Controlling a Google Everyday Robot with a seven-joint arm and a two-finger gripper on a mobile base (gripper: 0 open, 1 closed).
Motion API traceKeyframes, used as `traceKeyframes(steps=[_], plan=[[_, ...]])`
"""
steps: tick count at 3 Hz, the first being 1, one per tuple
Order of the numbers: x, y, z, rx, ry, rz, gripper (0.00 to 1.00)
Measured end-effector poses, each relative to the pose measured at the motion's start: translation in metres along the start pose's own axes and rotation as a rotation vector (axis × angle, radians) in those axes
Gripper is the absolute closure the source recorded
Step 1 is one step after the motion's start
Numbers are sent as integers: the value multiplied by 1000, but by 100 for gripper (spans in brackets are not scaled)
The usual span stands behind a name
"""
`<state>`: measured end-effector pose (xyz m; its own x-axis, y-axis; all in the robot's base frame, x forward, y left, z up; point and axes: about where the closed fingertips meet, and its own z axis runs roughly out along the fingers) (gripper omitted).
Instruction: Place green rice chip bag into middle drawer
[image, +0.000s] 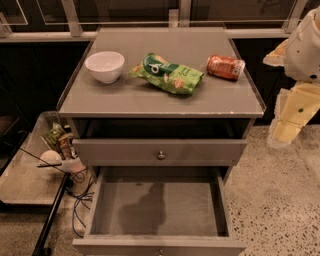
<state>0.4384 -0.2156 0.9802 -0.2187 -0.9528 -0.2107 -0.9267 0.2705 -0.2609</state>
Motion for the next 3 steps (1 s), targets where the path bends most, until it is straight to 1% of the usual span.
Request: traceKeyframes(steps=[1,2,3], plan=[[0,0,0,0,0,0,0],[-6,-4,0,19,-13,-9,0],[-21,-18,9,67,-60,-35,0]])
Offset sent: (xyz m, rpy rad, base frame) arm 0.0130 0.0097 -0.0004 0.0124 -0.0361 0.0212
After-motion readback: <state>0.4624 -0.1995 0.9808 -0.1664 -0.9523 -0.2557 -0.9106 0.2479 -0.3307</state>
